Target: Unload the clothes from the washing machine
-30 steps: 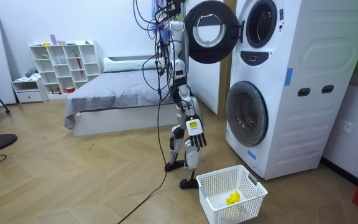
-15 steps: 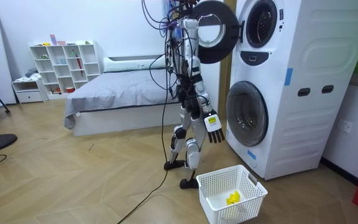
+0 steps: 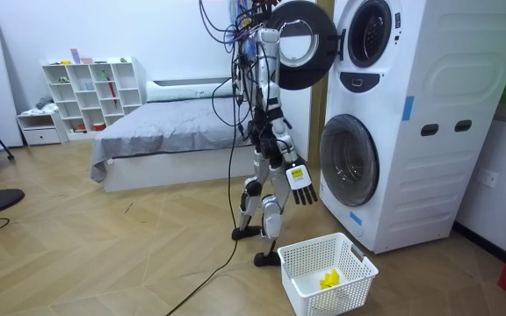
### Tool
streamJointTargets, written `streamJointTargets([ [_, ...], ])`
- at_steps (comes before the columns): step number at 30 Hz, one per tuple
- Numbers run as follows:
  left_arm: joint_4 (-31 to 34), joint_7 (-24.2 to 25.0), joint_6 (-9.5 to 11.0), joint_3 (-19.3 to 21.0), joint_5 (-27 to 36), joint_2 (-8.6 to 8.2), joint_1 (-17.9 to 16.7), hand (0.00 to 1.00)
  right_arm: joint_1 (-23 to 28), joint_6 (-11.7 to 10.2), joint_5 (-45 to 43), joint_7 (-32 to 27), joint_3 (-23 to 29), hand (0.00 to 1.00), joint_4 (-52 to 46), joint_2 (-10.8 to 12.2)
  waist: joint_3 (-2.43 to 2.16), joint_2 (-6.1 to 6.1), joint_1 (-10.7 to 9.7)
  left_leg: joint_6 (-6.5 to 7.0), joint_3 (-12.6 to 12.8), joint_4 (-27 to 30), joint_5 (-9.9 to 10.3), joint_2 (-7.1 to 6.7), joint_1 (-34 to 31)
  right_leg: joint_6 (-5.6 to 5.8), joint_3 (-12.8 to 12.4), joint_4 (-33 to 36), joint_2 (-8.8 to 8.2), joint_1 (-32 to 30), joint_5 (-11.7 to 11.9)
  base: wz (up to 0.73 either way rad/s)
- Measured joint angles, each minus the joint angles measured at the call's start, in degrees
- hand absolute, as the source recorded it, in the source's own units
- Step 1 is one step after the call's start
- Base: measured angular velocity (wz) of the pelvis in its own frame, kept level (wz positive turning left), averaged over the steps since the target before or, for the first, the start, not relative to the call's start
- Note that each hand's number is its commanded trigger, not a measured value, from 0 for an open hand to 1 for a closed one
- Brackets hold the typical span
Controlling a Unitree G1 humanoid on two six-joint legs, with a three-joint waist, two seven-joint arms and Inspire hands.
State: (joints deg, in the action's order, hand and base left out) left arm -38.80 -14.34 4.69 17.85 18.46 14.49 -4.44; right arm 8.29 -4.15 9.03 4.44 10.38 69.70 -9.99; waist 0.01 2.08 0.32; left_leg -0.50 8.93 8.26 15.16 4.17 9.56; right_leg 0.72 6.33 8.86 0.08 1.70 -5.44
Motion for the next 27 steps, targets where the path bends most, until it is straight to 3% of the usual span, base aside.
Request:
streamJointTargets([
  [4,10.7,-1.1,1.0,2.8,-0.6,1.09,0.1,0.00,1.4,0.0,-0.6,0.9,0.1,0.00,-0.1,-1.1,-0.11,0.76,0.1,-0.01,0.1,0.1,0.0,0.01,-0.1,-0.04,-0.3,0.9,0.05,-0.7,-0.2,-0.04],
  [6,12.4,-1.5,1.1,3.8,-1.8,1.92,1.0,0.00,1.5,0.0,-0.6,1.5,0.3,0.00,0.1,-1.4,-0.27,1.05,0.1,-0.01,0.0,0.4,0.0,0.02,-0.1,-0.07,-0.2,0.9,0.06,-0.7,-0.2,0.00],
  [10,16.3,-4.8,0.6,6.5,-1.7,2.89,1.3,0.00,2.0,0.1,-0.2,1.9,2.2,0.00,0.2,-1.5,-0.13,0.71,0.3,-0.01,-0.5,0.4,0.0,0.05,-0.1,-0.07,0.0,0.7,0.07,-0.5,-0.3,0.02],
  [15,19.6,-7.8,-0.6,7.6,-1.8,3.56,1.2,0.00,2.6,0.6,-0.5,2.2,4.7,0.00,0.1,-1.4,-0.08,0.00,1.8,-0.01,-0.5,0.5,0.0,0.01,-0.4,-0.08,0.0,-0.1,0.08,-0.4,-0.2,0.01],
  [22,22.0,-9.3,-2.3,8.0,-3.4,4.06,0.2,0.00,3.7,0.6,-0.6,4.2,4.9,0.00,0.2,-1.4,0.22,0.39,2.1,-0.01,-1.9,1.0,0.0,0.16,-1.0,-0.08,1.4,-0.3,-0.05,-0.4,-0.2,0.10],
  [27,23.0,-11.3,-2.3,8.0,-3.6,4.17,0.1,0.00,4.0,0.6,-0.7,4.5,4.9,0.00,1.5,-1.4,0.33,0.39,2.1,-0.01,-2.9,1.0,0.0,0.11,-0.9,-0.08,1.7,-0.4,-0.16,0.4,-0.2,0.10],
])
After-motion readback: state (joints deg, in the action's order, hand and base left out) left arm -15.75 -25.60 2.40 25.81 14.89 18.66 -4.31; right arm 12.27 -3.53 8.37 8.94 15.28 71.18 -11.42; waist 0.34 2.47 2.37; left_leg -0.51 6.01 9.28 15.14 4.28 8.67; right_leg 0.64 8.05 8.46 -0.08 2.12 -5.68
